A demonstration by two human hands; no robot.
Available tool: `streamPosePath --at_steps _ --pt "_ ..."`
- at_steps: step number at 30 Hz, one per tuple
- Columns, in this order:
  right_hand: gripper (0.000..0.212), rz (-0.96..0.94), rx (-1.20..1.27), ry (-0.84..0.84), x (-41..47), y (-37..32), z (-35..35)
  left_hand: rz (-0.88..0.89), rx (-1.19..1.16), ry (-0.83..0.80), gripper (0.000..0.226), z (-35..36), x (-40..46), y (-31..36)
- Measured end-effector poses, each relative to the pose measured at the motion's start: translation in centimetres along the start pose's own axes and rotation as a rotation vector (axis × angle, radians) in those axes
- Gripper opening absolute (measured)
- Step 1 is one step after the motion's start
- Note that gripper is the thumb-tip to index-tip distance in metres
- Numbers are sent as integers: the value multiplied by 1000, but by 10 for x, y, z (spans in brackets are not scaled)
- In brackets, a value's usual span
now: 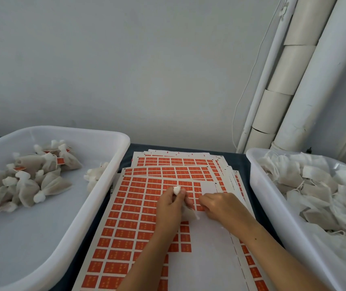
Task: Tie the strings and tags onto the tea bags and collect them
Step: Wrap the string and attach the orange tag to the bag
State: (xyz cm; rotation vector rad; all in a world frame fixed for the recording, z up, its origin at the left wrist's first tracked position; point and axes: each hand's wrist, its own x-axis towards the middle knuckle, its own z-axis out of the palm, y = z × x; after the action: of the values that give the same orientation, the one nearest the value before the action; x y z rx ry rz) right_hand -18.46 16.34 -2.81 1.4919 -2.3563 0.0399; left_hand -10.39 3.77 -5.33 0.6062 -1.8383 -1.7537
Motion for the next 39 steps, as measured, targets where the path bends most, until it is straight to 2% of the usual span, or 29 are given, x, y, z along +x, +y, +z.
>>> streamPosePath --at_steps 5,14,24,29,33,39 --pt "31 68 43 -182 4 6 -6 -7 -5 -5 26 -2 0 1" --pt "33 13 -25 -235 2 2 3 9 -11 -9 27 -2 0 -1" --pt "36 -24 -36 -190 -1 0 5 16 -27 -7 26 -1 0 -1" --pt "33 55 31 -87 1 -3 1 9 -22 -7 28 -2 0 -1" --pt "38 102 105 -68 2 -1 0 -2 -39 4 28 -2 -1 0" --pt "31 245 234 29 -5 -7 3 2 -59 17 29 -3 -1 1"
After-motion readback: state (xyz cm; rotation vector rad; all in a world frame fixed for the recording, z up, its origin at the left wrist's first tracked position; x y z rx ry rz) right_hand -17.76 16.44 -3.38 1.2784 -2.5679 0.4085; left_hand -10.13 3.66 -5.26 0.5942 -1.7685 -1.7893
